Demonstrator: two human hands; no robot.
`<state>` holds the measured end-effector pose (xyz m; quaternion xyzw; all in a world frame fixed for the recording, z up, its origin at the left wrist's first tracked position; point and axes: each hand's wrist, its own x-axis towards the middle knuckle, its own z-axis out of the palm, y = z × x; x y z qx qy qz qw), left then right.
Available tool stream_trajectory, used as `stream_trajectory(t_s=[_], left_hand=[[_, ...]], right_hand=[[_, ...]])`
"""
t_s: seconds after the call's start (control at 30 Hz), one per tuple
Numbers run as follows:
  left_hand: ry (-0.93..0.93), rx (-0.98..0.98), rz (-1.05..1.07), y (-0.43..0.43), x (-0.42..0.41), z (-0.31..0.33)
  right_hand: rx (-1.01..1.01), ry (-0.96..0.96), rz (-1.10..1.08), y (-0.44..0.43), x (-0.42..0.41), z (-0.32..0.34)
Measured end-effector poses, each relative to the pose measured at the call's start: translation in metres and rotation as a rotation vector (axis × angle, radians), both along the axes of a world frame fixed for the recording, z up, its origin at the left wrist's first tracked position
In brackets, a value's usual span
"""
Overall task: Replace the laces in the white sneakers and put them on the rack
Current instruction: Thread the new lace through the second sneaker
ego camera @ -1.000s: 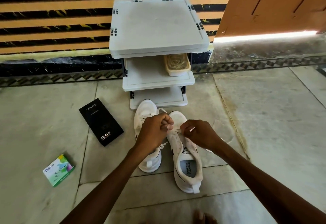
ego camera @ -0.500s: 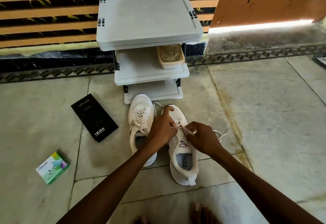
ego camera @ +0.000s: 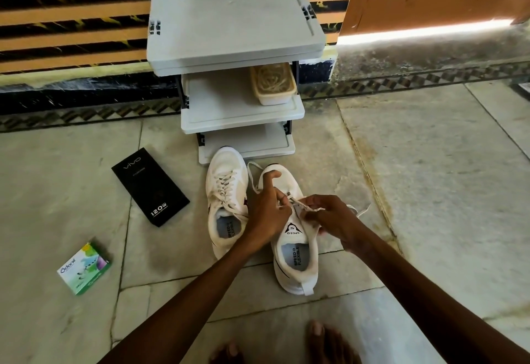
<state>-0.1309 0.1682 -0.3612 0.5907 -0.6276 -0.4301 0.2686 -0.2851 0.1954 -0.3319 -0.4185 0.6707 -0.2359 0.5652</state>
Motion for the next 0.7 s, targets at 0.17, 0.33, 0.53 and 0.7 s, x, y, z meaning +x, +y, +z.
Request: stream_trajectory(t_s=[0.17,0.33,0.53,0.7], left_hand=[[0.001,0.001,0.010,0.001,0.000,-0.001],[-0.110,-0.056,0.008,0.003,-0.006,0.001],[-0.069,0.086,0.144,0.005,-0.011,0.008],[0.021,0.244,0.251,-0.003,-0.009,-0.009]], right_hand=[[-0.013,0.020,0.012,0.000,0.000,-0.002],[-0.085,0.187,0.105,-0.001,0.000,-0.007],[0.004,0.138,0.194,-0.002,-0.001,0.010],[-0.126,0.085,-0.034,-0.002,0.003,0.002]])
